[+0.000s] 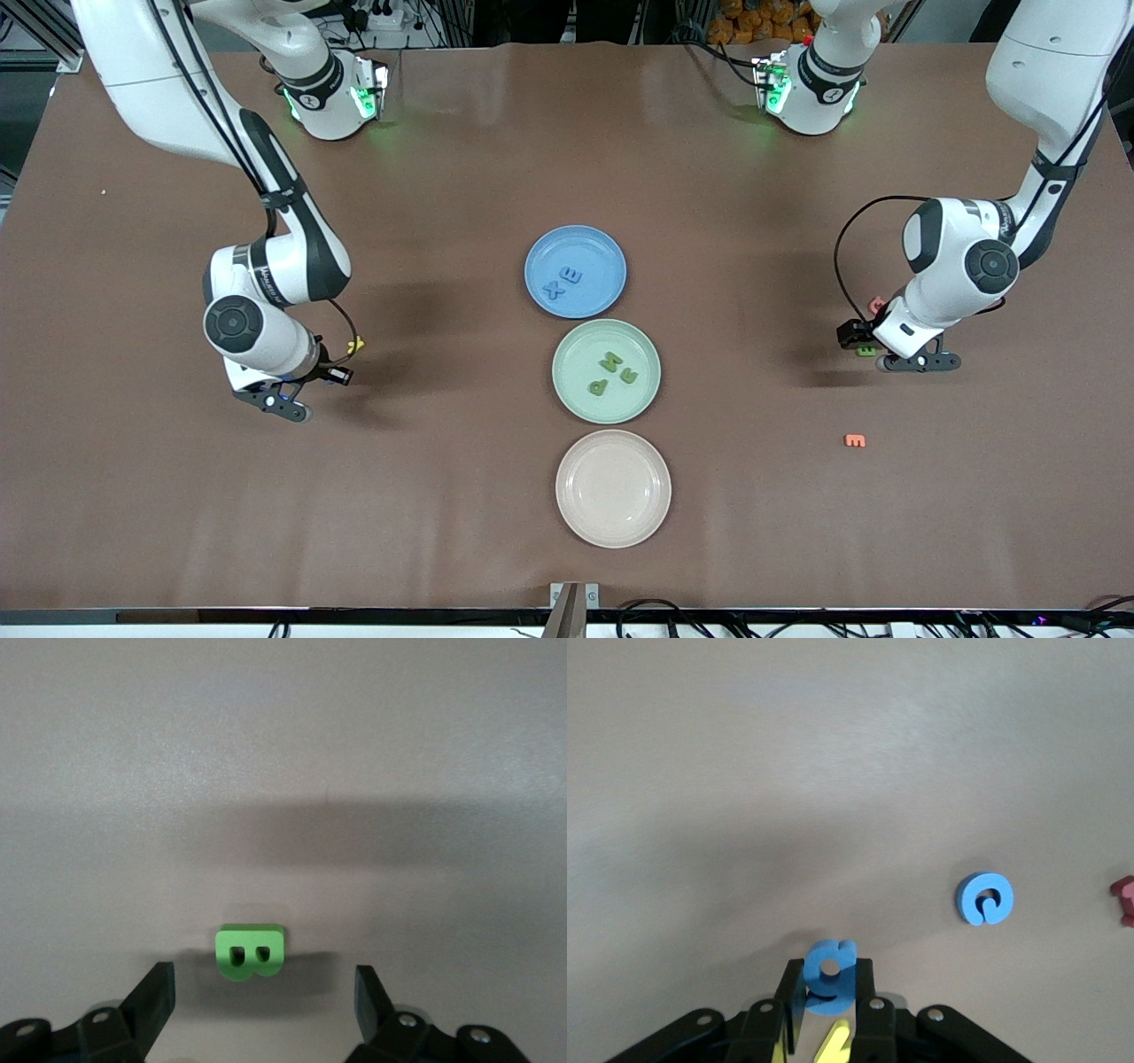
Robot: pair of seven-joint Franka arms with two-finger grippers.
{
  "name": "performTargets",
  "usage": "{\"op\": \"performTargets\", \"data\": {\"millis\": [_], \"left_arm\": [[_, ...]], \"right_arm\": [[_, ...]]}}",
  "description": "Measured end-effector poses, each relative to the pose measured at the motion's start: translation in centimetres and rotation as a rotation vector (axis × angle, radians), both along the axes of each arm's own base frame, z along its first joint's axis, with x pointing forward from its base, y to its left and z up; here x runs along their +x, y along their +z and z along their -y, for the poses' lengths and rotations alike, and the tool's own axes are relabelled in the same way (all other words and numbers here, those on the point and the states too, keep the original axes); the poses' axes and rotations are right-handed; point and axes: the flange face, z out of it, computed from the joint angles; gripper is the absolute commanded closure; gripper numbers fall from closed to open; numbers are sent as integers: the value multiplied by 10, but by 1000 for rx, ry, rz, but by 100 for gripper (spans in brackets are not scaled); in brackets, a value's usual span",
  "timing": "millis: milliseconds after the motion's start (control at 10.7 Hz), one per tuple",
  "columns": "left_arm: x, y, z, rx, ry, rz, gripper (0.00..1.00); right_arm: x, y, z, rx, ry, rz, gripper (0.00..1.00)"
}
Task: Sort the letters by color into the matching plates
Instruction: 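Grasp the green B with the left gripper while the right gripper lifts g, then open the right gripper over the blue plate while the left gripper lifts B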
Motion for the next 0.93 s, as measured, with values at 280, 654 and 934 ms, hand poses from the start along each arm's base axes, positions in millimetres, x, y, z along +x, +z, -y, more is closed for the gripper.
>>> {"op": "performTargets", "data": {"millis": [280, 654, 934], "left_arm": [[3, -2, -5, -3, 10, 3, 14], [4, -3, -6, -4, 11, 4, 15], [7, -5, -8, -7, 17, 6, 25]], "right_arm": [[4, 34, -49, 8, 196, -5, 80], [-23, 59, -163, 13, 471, -19, 80], [-65, 69, -249, 10, 620, -26, 80]]}}
